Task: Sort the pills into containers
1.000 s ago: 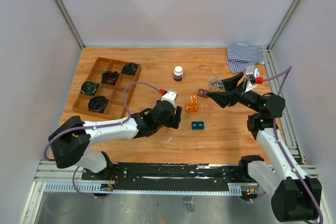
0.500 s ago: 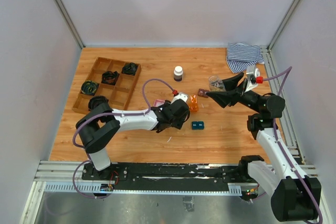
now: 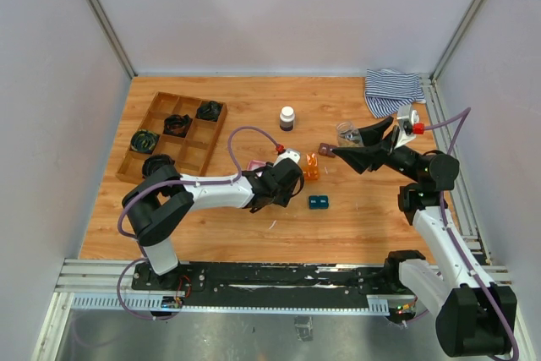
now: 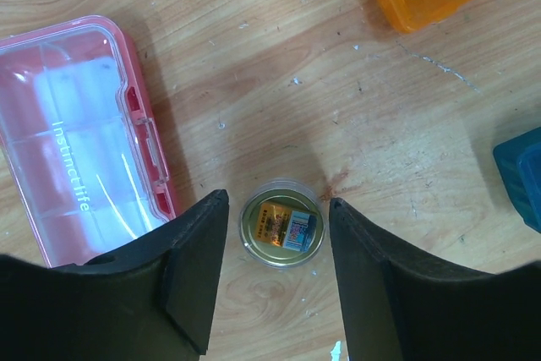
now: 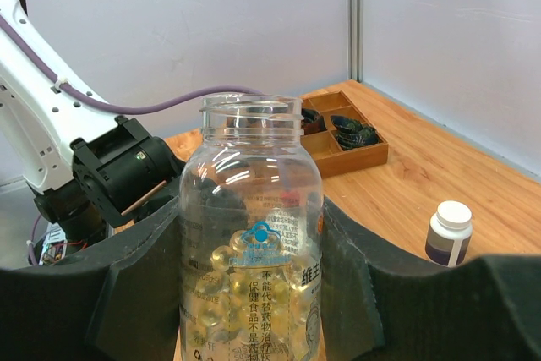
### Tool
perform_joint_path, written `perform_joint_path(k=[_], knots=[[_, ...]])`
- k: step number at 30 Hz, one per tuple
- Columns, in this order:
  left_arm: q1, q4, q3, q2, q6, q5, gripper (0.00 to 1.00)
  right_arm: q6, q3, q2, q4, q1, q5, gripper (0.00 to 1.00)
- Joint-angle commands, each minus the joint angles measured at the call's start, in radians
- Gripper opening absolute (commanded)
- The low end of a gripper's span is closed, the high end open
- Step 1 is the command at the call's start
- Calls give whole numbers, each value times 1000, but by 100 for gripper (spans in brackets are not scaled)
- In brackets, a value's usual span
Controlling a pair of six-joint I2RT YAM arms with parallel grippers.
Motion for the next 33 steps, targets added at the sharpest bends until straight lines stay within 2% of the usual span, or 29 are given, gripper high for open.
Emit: perform_joint_path(k=[1, 27, 30, 33], knots=[[2, -6, 4, 10, -15, 13, 58, 13, -8, -9, 59, -18, 17, 2], [3, -35, -2, 22, -27, 37, 56, 24, -15, -9, 77, -22, 21, 1], [2, -38, 0, 22, -26, 40, 53, 25, -16, -8, 78, -22, 22, 1], [2, -40, 1, 16, -27, 43, 45, 26, -15, -8, 79, -23, 22, 1]])
